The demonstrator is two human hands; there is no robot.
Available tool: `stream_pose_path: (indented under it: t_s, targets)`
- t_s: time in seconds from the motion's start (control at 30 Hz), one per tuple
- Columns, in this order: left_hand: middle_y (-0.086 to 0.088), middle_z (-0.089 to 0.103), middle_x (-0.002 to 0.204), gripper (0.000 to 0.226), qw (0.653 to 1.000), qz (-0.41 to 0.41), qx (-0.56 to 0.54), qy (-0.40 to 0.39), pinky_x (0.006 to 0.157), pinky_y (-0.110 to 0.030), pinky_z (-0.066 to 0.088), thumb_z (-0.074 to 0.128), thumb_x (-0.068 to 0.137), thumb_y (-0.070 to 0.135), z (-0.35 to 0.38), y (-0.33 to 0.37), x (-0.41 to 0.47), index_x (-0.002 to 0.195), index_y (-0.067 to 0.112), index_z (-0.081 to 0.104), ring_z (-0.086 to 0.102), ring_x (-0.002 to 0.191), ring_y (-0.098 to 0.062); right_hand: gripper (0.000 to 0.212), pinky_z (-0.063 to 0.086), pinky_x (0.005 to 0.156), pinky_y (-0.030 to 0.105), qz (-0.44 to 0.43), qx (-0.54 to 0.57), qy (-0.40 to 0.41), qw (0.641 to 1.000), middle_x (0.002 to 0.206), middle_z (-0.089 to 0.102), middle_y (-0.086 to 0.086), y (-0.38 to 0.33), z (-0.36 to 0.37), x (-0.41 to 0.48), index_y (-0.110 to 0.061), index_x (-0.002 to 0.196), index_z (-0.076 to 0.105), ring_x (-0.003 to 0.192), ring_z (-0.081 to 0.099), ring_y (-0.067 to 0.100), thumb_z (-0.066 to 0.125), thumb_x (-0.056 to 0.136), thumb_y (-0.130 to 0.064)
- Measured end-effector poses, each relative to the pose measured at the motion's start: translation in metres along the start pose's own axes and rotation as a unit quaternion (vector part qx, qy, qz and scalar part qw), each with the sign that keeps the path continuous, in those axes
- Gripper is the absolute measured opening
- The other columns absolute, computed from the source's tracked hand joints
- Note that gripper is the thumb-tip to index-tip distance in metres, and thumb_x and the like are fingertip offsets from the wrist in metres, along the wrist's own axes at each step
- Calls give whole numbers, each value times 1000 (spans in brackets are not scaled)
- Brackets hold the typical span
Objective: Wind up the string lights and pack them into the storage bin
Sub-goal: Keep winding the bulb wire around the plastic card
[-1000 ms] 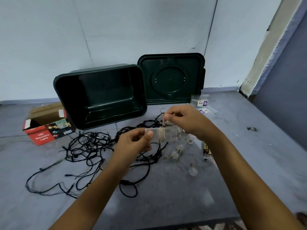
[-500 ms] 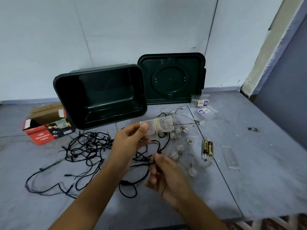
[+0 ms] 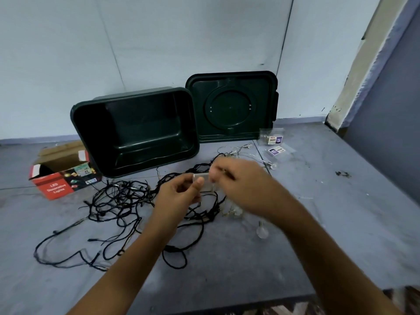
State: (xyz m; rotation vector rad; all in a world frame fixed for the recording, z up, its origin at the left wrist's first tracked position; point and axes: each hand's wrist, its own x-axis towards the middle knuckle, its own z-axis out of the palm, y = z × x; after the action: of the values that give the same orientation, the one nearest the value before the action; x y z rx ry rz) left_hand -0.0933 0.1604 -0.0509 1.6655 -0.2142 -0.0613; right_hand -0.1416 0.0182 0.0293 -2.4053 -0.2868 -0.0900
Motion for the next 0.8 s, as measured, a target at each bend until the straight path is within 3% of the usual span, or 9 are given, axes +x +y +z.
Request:
stream_pose_path:
  t_s: [0.1,0.2,0.3,0.37,0.43,0.47,0.67,0.73,0.8]
  targets:
    - [-12,66,87,18,1000,-13,-13,-21,68,-21,55,58,88,22,0,2,-6,101,13,67,63,70,-10,21,28,50,14,2,-16,29,999,62,48,-15,21,-17,27,-21,84,60,48,43,-4,44,96,-25]
    - [-3,66,80,20,997,-22,-60,-50,67,-20,54,60,84,22,-1,9,-10,98,11,68,62,69,-10,20,24,42,17,62,189,14,980,49,44,-15,55,-6,42,-15,87,67,39,34,0,50,95,-21]
    - [2,65,74,29,992,-31,-112,-56,67,-22,55,60,75,28,-4,15,-10,97,10,68,62,68,-8,23,21,36,13,160,430,-44,887,55,46,0,76,19,40,-16,80,64,39,32,6,47,93,-8]
    - [-1,63,75,31,987,-43,-152,-43,66,-21,55,61,73,28,-5,17,-8,96,8,67,61,68,-10,23,21,28,11,212,579,-72,784,52,42,-2,77,38,29,-15,81,55,35,30,2,40,93,-2]
    - [-1,63,74,26,980,-56,-187,-31,63,-20,54,61,73,27,-6,18,-6,90,9,67,61,67,-10,11,24,28,9,229,672,-70,701,51,41,-4,67,56,15,-15,80,49,34,31,1,49,88,-9]
    - [0,63,72,22,978,-59,-200,-28,63,-20,54,61,73,26,-6,19,-5,87,10,67,60,66,-10,7,26,29,10,230,690,-55,684,52,42,-4,60,65,8,-16,79,49,35,33,2,54,84,-15]
    - [1,60,70,12,977,-31,-206,33,66,-19,55,58,86,19,-6,23,5,88,11,67,59,65,-7,17,50,51,28,240,713,-18,659,54,48,2,7,104,-43,-12,89,59,42,46,12,53,85,-28]
    - [-1,60,75,13,982,-9,-183,50,66,-18,54,58,87,20,-8,23,8,91,11,67,59,69,-7,18,50,54,31,223,656,-38,720,52,48,-1,-7,107,-55,-20,96,61,45,48,11,51,87,-33]
    - [0,62,75,16,987,1,-152,59,67,-17,53,59,85,24,-9,21,8,94,13,66,61,71,-9,15,43,50,25,161,499,-38,850,49,44,-7,-13,98,-58,-30,96,60,42,41,7,45,95,-32]
